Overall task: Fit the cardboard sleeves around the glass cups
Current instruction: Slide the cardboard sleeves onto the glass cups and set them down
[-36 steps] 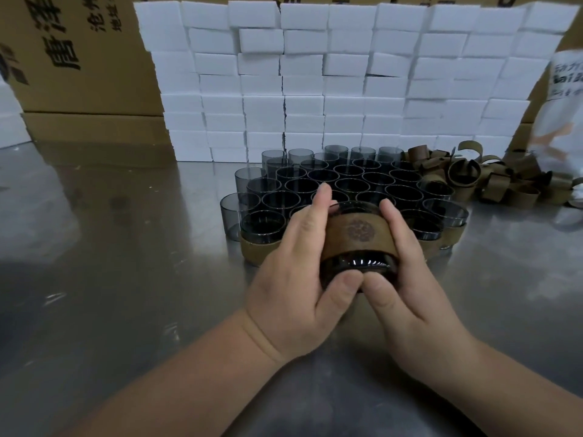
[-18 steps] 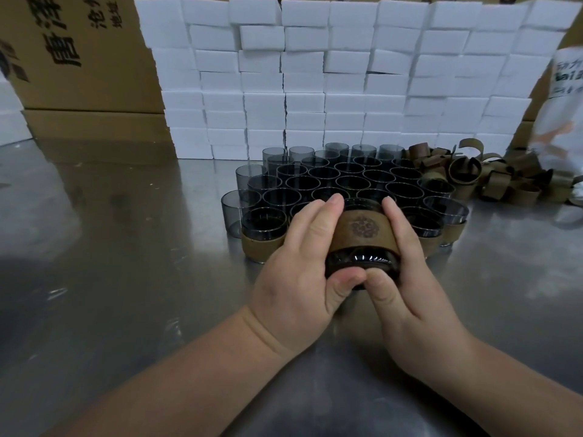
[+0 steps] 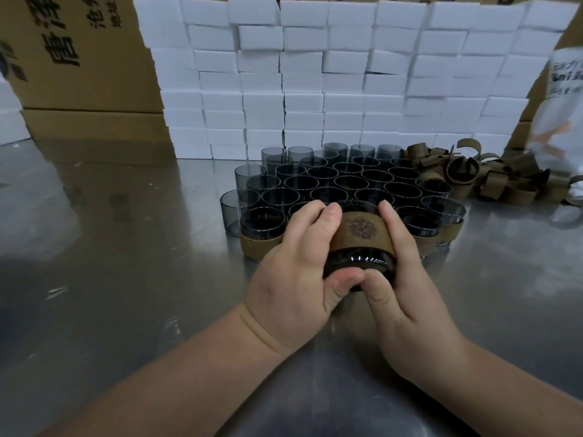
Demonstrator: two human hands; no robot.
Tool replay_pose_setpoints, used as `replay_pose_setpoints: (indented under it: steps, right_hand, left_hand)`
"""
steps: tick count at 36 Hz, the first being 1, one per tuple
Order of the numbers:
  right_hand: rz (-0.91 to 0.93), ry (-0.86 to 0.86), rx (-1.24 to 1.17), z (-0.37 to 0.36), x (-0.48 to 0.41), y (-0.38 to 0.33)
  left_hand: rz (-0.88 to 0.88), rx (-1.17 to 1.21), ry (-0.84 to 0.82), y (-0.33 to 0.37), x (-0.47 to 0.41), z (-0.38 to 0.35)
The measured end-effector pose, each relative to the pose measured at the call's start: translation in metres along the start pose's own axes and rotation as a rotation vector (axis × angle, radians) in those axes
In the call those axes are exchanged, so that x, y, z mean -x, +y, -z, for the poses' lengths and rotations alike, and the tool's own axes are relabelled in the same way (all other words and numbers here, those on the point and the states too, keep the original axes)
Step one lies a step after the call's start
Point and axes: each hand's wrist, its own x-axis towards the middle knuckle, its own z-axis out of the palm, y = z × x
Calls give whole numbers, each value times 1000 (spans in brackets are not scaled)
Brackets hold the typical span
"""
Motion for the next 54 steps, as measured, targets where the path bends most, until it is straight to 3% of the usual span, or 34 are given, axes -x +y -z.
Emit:
replay_pose_setpoints:
  steps: [21, 26, 33, 39, 44, 49, 54]
  right_hand:
    - [40, 31, 67, -2, 0, -1]
    - [130, 59, 105, -4, -2, 0]
    - [177, 74, 209, -2, -8, 8]
    - [148, 143, 255, 6, -13, 12]
    - [98, 152, 369, 8, -14, 12]
    - [-25, 26, 349, 6, -12, 12]
    - [-49, -46, 342, 3, -11, 13]
  left_hand:
    - [-28, 9, -20, -3, -1, 2]
    - [-4, 106, 20, -5, -1, 0]
    - [134, 83, 32, -5, -1, 6]
    - [336, -28, 135, -10, -5, 5]
    - [503, 12, 259, -23, -7, 0]
    - [522, 43, 295, -33, -2, -3]
    - [491, 19, 223, -30, -3, -3]
